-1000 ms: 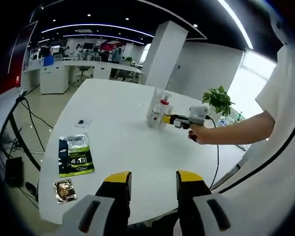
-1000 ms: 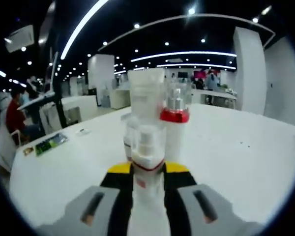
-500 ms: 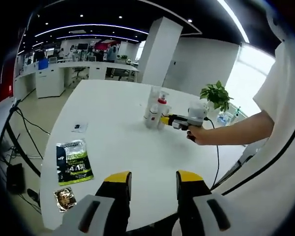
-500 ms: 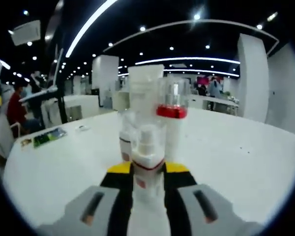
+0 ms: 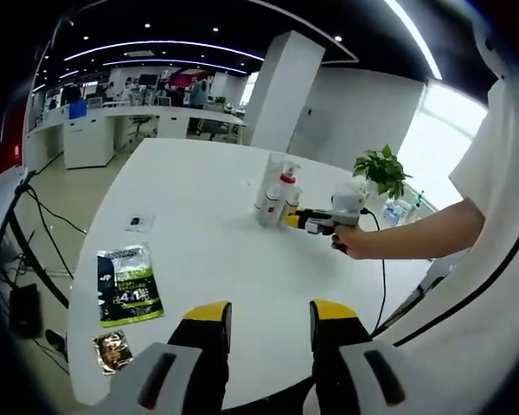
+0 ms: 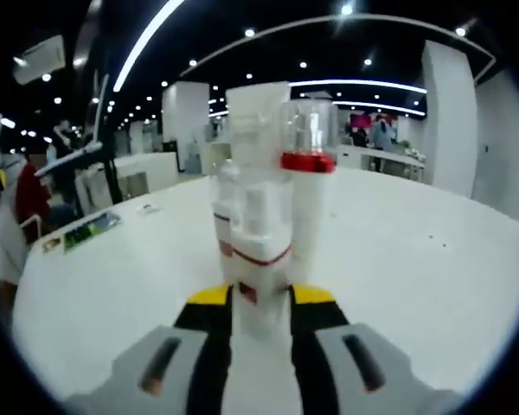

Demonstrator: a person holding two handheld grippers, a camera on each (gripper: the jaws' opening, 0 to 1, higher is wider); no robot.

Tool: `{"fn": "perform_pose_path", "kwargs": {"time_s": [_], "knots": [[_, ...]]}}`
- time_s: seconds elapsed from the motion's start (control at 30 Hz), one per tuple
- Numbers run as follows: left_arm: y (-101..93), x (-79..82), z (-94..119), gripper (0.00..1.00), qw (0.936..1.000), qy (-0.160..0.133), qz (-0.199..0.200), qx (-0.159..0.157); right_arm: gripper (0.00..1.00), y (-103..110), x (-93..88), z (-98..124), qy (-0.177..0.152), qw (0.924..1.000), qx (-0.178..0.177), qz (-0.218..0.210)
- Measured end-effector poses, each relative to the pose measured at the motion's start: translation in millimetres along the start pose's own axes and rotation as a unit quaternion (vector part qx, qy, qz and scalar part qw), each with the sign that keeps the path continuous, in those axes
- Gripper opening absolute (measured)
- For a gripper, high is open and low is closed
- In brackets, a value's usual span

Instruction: Arrange the skincare products in the storage area until every visible bottle or jar stands upright without overlapping.

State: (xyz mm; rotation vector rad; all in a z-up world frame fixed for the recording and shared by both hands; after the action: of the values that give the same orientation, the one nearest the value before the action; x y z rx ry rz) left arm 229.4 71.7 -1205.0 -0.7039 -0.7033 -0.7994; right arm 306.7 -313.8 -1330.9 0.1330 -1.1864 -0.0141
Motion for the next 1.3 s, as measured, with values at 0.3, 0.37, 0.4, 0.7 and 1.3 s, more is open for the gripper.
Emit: {"fn": "perform_pose_path", "kwargs": {"time_s": [0.3,0.37,0.4,0.7,1.3], "knots": [[2.2,-6.5,1.2,0.37,0.9999,0.008,0.014,0.001,0.20,-2.0,4.6,-4.5,0.013,0.9997,-0.013,-0.017],[2.1,-6.5,1.5,0.37,0.9999,0.008,0.014,0.001,0.20,-3.5,4.9,-5.1,0.012,0.9997,-0.013,-0.016],[2.0,-6.6,2.0,0.37,0.9999,0.007,0.014,0.002,0.20,-4.5,5.6,-5.5,0.014,0.9997,-0.013,-0.015],[2.7,-8.2,3.3,0.36,0.9998,0.004,0.019,0.005,0.20,-10.7,9.8,-12.6,0.022,0.9996,-0.007,-0.019],[3.0,-8.5,2.9,0.35,0.9998,0.004,0.020,0.005,0.21,-12.5,9.6,-14.9,0.036,0.9989,-0.007,-0.029]]}}
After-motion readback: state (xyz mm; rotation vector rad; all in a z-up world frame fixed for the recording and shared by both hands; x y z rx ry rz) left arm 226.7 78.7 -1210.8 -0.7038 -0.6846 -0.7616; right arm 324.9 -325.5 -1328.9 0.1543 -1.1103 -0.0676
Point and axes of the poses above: the point that each gripper's makers call its tool centre point, and the gripper's own axes: z roughly backward along the fingers, y roughly to its left, x roughly out of its top, the point moved 6 cm from there along z, roughly backward along the fingers, and after that the axes turned 6 degrees about -z, right-handed, at the moved point
